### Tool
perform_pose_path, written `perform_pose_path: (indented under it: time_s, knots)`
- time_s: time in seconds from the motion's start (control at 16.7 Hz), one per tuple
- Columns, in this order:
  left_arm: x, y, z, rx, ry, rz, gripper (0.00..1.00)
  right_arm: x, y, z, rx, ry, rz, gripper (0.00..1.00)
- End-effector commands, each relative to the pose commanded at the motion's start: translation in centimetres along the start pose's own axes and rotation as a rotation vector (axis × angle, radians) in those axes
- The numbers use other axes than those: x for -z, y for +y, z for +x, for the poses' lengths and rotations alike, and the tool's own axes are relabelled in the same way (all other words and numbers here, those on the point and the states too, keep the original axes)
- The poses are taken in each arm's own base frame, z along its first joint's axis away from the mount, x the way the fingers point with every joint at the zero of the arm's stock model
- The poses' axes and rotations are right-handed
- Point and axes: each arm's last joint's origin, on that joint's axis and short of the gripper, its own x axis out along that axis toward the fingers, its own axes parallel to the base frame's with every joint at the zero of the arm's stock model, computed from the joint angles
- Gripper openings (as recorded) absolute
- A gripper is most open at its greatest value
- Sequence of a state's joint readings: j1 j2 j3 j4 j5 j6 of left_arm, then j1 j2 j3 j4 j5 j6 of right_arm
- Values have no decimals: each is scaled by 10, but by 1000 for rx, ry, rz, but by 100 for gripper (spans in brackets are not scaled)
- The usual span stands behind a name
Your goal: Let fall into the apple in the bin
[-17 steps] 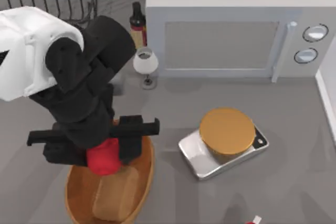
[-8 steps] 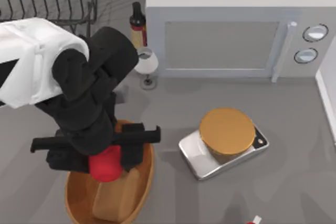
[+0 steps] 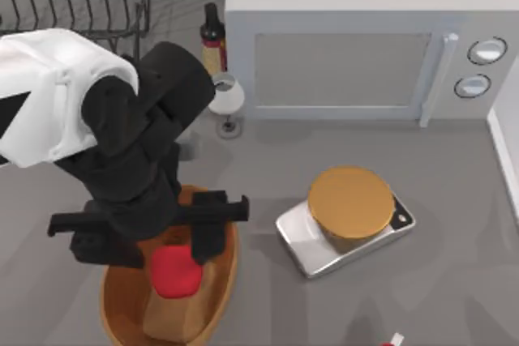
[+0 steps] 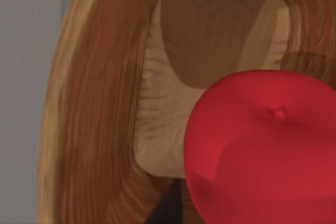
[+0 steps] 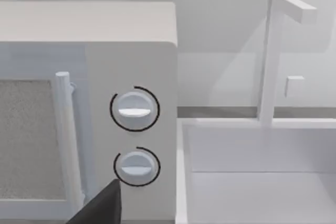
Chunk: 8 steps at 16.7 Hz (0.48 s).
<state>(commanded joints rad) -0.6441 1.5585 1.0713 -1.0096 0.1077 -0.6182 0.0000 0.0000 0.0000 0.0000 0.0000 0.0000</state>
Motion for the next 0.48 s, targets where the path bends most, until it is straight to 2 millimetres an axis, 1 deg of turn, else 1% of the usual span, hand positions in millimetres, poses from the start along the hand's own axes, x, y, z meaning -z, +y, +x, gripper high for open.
perform_pose_path:
  time_s: [0.12, 0.18, 0.48]
  knots:
    - [0, 0, 0, 0, 0, 0, 98, 0, 0, 0, 0, 0, 0, 100]
    - [0, 0, 0, 0, 0, 0, 100, 0, 0, 0, 0, 0, 0, 100]
    - [0, 0, 0, 0, 0, 0, 100, 0, 0, 0, 0, 0, 0, 100]
